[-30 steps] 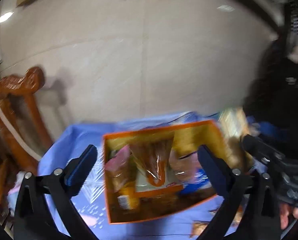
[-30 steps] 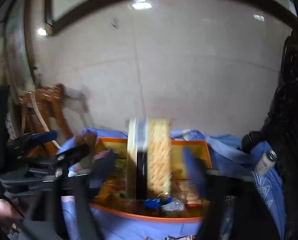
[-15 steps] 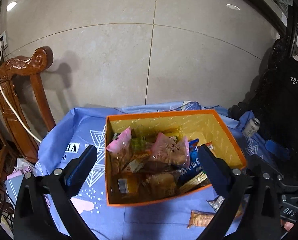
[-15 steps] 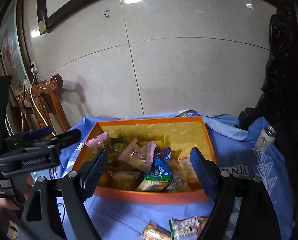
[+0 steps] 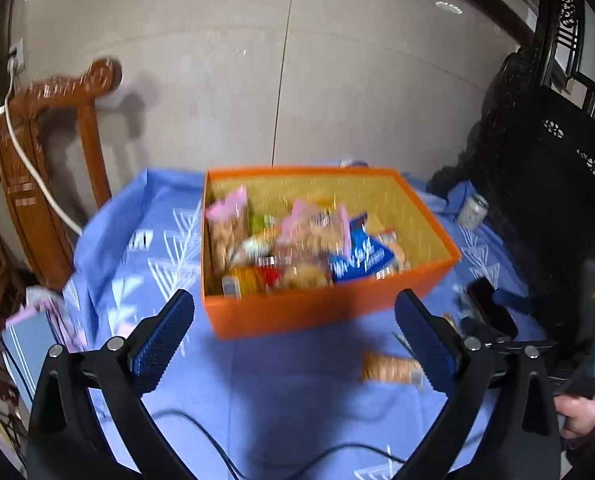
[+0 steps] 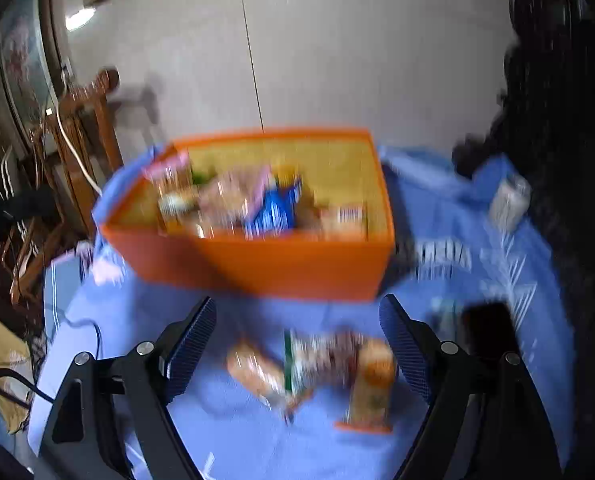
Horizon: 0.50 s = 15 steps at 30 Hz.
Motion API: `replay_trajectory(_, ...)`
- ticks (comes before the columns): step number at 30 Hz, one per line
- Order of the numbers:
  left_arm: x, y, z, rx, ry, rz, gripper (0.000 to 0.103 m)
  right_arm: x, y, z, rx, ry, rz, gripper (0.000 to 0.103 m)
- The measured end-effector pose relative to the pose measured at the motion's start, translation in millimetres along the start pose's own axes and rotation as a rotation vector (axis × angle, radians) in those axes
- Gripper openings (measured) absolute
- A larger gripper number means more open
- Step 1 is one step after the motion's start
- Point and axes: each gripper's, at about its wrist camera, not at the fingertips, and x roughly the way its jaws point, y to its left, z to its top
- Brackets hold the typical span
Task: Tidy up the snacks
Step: 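Carry both packs over the orange box and open both grippers, then grasp the green packet with the right gripper while the left grasps a bread pack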
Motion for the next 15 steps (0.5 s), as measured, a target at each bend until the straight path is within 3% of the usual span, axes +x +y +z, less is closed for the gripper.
replay_trajectory(5, 0, 8, -22, -0.02, 0.05, 0.016, 0.099, 26, -6, -26, 0.027, 0.078, 0.019, 0.082)
replay_trajectory(15, 8, 17, -29, -0.029, 0.094, 0.045, 0.099, 99, -15, -26, -0.012, 0.223, 0.038, 0.075)
